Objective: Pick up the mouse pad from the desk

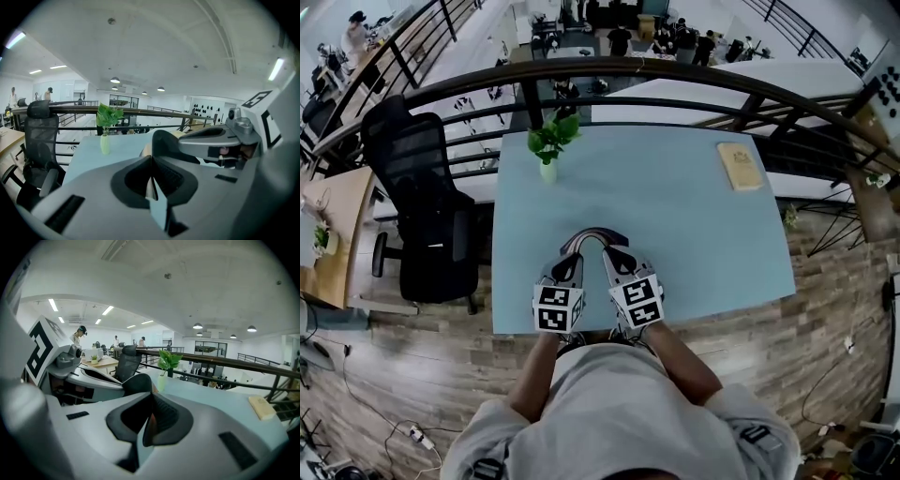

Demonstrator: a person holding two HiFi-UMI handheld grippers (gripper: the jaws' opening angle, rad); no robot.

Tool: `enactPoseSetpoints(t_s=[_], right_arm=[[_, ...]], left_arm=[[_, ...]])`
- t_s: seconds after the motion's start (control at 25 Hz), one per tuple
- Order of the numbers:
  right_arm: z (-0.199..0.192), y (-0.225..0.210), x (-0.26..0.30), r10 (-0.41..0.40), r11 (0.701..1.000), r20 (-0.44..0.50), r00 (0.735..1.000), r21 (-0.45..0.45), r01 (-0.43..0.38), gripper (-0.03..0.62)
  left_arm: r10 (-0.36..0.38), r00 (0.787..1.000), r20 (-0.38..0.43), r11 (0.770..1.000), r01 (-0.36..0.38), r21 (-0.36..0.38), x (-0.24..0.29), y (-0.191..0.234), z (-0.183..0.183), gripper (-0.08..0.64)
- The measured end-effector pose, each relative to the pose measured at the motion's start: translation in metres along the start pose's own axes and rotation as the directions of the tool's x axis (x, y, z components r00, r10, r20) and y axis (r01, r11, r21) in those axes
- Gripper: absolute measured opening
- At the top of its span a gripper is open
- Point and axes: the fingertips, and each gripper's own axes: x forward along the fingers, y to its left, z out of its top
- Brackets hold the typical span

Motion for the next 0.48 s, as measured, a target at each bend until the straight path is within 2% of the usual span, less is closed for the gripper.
enactPoseSetpoints(t_s=[0.48], right_arm=[[0.068, -0.01, -0.034, -0.057, 0.997, 0.184, 0.981, -0.039, 0.066, 0.017]], left_arm=[[-0.019, 0.985, 0.173, 0.999, 0.012, 0.044, -0.022, -0.015, 0.073, 0.025]])
